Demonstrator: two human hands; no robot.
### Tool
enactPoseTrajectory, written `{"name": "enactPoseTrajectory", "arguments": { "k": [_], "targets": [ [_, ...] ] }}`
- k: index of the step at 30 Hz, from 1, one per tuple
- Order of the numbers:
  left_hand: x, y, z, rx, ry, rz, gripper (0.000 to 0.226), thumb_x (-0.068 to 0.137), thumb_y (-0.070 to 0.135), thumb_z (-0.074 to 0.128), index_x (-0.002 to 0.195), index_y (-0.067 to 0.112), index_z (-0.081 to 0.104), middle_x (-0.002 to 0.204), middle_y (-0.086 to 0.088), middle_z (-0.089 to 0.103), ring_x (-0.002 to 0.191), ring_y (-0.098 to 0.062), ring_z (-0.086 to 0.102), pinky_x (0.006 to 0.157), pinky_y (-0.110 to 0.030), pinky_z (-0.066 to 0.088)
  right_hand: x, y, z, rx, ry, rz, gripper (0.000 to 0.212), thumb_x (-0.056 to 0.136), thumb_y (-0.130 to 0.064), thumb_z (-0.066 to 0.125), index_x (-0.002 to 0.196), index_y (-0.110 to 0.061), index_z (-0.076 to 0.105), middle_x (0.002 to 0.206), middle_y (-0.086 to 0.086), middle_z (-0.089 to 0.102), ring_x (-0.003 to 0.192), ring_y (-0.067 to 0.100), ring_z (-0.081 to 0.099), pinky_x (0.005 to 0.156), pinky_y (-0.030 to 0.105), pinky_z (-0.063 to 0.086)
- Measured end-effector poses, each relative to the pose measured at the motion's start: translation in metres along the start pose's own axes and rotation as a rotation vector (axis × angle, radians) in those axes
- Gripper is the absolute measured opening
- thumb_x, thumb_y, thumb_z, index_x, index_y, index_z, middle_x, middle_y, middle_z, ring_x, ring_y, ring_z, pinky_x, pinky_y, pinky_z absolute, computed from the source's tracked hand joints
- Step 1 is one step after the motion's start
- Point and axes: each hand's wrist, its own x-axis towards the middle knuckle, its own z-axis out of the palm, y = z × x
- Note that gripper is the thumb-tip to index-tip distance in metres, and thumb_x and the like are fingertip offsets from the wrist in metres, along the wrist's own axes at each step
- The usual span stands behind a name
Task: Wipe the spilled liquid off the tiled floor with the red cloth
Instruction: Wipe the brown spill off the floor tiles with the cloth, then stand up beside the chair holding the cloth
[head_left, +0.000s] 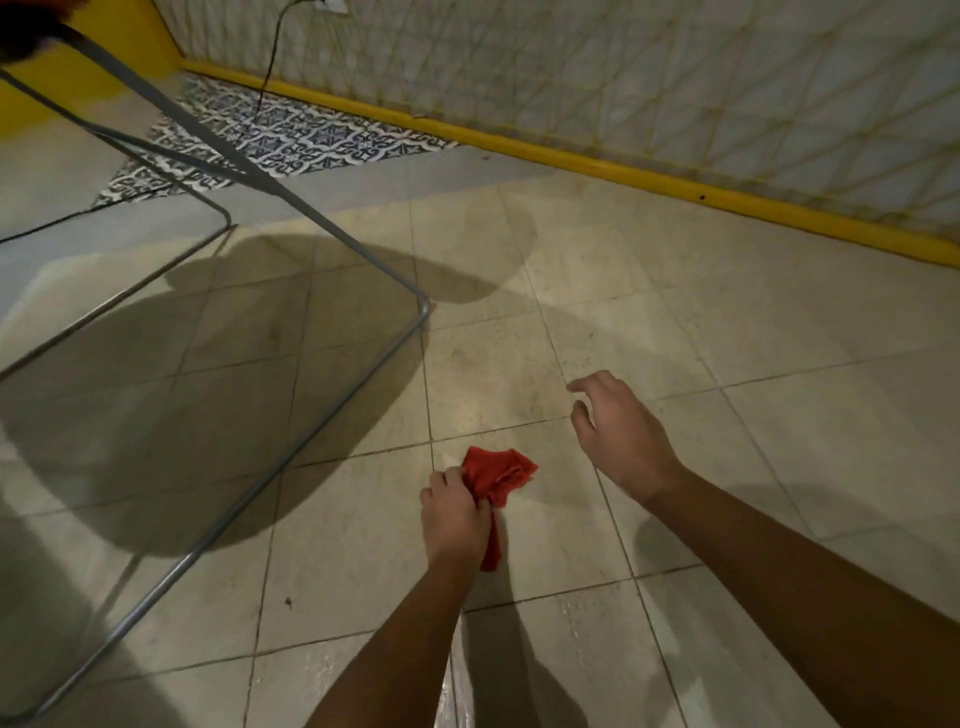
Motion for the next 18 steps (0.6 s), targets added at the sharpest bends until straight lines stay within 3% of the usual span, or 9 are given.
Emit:
{"name": "enactPoseTrajectory", "arguments": {
  "k": [8,15,18],
  "targets": [
    [0.010,0.026,-0.075,-0.009,-0.007,0.017,0.032,0.084,0.006,0.055,0.113,0.015,0.046,0.117,-0.009,0.048,0.103,-0.021,0.050,0.094,-0.034,0.046,0.009,-0.037,-0.015,0.056,-0.053,0.102,0.030,0.093,-0.015,0.040,0.120,-0.010,0.051,0.123,0.007,0.051,0.112,0.020,0.049,0.091,0.034,0.043],
    [-0.049,0.071,-0.216,-0.060,-0.028,0.003,0.033,0.087,0.008,0.054,0.117,0.018,0.045,0.120,-0.003,0.045,0.105,-0.016,0.048,0.091,-0.027,0.043,-0.019,-0.136,-0.080,0.155,-0.192,0.127,0.030,0.094,-0.018,0.041,0.123,-0.014,0.049,0.121,0.001,0.050,0.107,0.015,0.050,0.077,0.021,0.037],
    [-0.080,0.090,-0.290,-0.080,0.013,-0.064,0.034,0.085,0.006,0.055,0.116,0.018,0.047,0.122,-0.004,0.043,0.113,-0.020,0.046,0.099,-0.033,0.043,-0.023,-0.189,-0.127,0.170,-0.259,0.120,0.031,0.095,-0.019,0.038,0.124,-0.014,0.047,0.121,0.001,0.049,0.106,0.013,0.050,0.075,0.018,0.034]
  ]
}}
